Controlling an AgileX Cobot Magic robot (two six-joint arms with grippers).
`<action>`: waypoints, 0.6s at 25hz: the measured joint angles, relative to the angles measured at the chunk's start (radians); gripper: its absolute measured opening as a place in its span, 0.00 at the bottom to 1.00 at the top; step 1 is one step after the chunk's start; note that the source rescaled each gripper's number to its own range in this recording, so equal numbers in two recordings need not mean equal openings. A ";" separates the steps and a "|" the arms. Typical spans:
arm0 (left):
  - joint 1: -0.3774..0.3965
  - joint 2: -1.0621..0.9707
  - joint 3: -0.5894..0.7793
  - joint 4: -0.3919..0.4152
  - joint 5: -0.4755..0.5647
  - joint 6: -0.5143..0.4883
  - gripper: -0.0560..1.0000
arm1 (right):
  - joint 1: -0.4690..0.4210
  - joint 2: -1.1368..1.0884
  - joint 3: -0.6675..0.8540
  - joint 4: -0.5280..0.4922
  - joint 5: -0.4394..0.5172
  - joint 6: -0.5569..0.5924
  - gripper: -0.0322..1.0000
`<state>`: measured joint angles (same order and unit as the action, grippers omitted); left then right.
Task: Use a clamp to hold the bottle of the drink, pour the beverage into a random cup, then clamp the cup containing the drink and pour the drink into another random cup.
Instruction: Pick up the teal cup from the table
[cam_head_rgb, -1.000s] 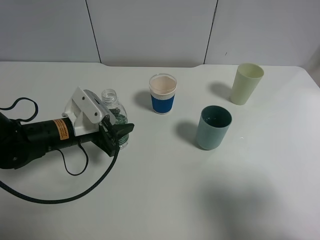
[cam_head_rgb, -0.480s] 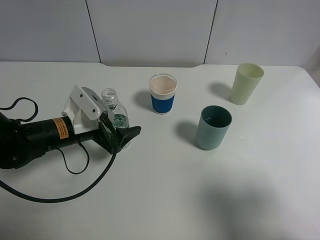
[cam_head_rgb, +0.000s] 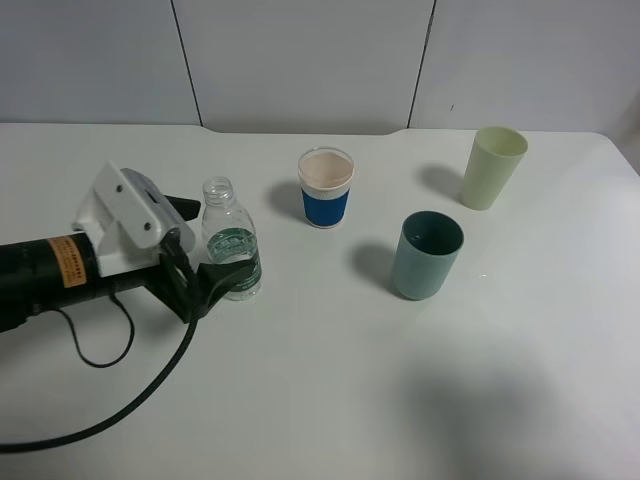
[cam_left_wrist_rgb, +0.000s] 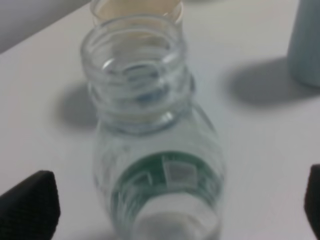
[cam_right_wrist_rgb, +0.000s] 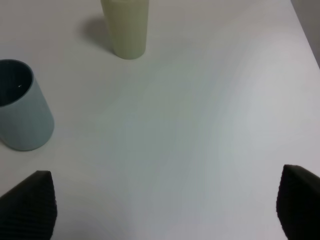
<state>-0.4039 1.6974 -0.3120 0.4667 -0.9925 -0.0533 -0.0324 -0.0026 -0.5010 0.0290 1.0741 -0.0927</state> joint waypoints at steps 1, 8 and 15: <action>0.000 -0.029 0.012 -0.003 0.012 0.000 0.99 | 0.000 0.000 0.000 0.000 0.000 0.000 0.61; 0.000 -0.344 0.144 -0.030 0.165 -0.035 1.00 | 0.000 0.000 0.000 0.000 0.000 0.000 0.61; 0.000 -0.732 0.155 -0.139 0.462 -0.224 1.00 | 0.000 0.000 0.000 0.000 0.000 0.000 0.61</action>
<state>-0.4039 0.9654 -0.1569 0.3279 -0.5308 -0.2771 -0.0324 -0.0026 -0.5010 0.0290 1.0741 -0.0927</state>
